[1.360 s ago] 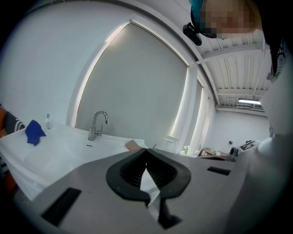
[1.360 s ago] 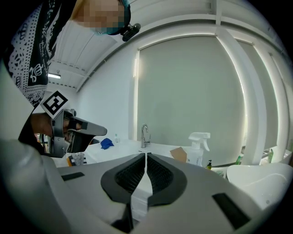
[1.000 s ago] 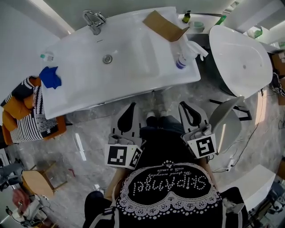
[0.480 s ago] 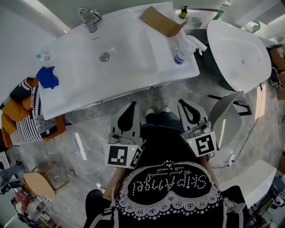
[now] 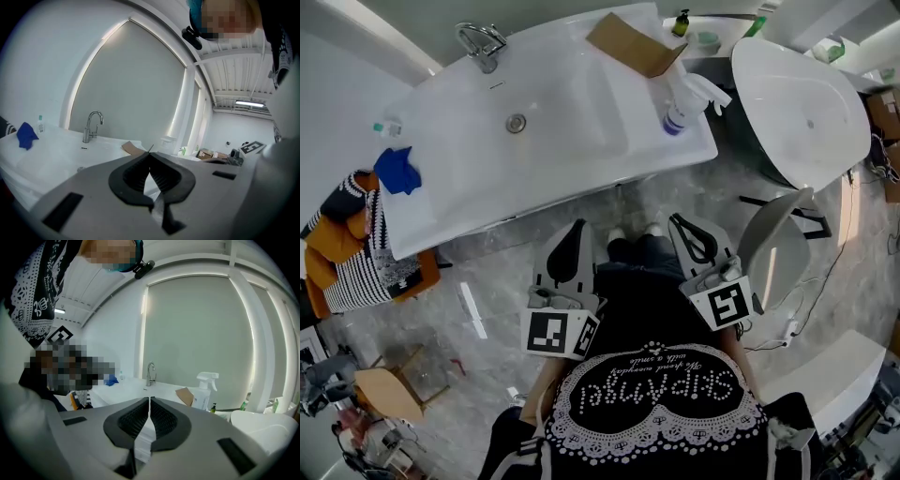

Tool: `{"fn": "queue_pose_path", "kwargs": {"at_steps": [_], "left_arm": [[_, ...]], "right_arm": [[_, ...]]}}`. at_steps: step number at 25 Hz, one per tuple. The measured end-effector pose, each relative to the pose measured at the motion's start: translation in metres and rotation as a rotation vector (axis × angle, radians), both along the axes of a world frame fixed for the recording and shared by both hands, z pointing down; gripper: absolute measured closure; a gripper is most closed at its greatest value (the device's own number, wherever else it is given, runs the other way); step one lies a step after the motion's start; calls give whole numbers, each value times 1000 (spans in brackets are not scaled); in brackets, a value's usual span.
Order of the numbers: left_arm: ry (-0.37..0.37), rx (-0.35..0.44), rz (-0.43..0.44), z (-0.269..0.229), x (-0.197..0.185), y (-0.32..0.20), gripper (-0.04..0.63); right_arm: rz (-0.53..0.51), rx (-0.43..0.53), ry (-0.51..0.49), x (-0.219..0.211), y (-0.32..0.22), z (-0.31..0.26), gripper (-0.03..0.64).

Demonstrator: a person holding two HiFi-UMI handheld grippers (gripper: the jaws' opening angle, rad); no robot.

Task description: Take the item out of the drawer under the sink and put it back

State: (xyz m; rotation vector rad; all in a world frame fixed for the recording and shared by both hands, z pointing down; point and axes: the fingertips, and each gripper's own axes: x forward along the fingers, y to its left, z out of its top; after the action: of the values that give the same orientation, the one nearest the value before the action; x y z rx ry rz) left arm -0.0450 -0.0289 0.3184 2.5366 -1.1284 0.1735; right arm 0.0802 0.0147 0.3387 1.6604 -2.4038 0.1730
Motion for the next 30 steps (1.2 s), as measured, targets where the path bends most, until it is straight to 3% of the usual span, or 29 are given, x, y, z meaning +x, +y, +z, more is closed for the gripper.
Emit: {"fn": "queue_pose_path", "kwargs": {"at_steps": [15,23,30], "left_arm": [[-27,-61,0,13,10,-7,591],[-69,-125,35,32,17,3,591],[-32,-122,95,39,32,14,591]], "right_arm": [[58,-111,49,29,7,44,594],[47,-243,71,31,11,112,591],[67,-275,57,37,-7,162,541]]}}
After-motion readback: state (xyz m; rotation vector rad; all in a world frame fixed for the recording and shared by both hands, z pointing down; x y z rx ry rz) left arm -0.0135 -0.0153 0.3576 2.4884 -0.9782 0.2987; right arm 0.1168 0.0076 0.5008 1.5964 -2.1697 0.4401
